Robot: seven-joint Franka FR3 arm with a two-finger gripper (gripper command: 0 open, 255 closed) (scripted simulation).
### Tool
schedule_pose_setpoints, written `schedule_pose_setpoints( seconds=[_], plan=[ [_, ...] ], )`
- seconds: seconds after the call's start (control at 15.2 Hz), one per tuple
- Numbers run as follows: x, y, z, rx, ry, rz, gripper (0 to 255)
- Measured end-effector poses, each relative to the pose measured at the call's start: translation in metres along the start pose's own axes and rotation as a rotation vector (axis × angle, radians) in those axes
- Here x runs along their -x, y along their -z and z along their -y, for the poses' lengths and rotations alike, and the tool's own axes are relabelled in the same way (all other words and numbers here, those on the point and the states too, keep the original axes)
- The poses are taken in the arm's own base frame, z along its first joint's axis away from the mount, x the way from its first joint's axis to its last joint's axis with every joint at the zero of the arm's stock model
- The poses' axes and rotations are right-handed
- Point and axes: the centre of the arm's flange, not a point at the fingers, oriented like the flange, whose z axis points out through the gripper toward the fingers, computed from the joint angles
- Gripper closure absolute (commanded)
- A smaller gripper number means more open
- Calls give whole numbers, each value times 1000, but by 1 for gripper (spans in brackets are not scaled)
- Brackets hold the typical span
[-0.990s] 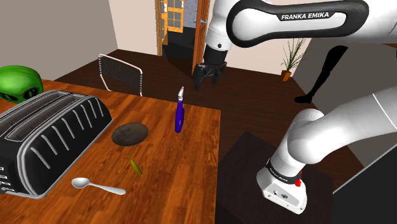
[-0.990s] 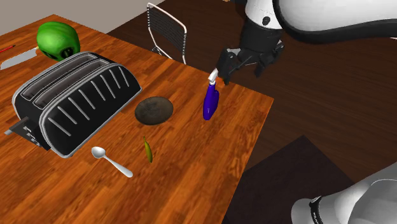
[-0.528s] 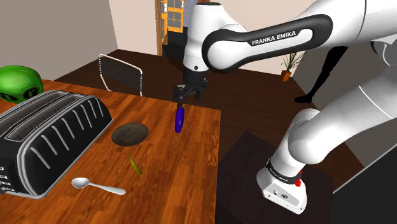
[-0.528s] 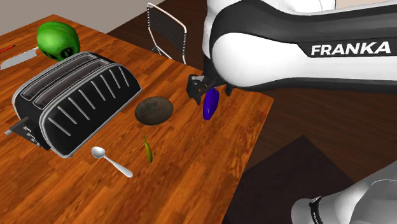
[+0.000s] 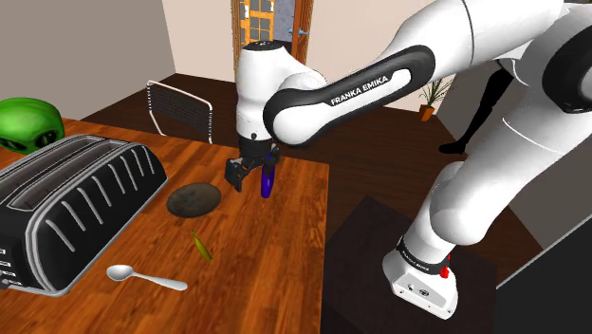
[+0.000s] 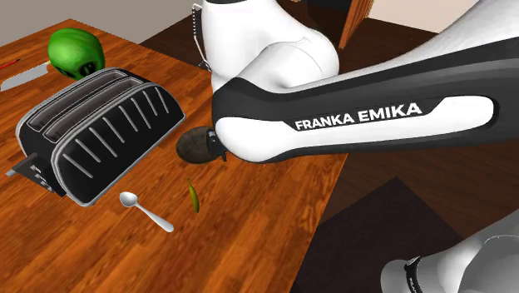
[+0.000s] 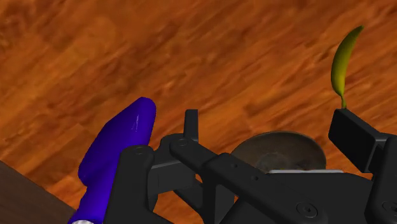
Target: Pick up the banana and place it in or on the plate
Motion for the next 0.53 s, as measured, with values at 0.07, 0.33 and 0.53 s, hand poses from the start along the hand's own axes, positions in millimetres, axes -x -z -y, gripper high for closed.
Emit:
schedule_pose_setpoints(
  seconds=[0.07,0.33,0.53],
  plan=[
    [-3,-7,8,2,3,3,0],
    [-12,-42,49,8,13,17,0],
    [-13,-71,80,12,22,28,0]
  ],
)
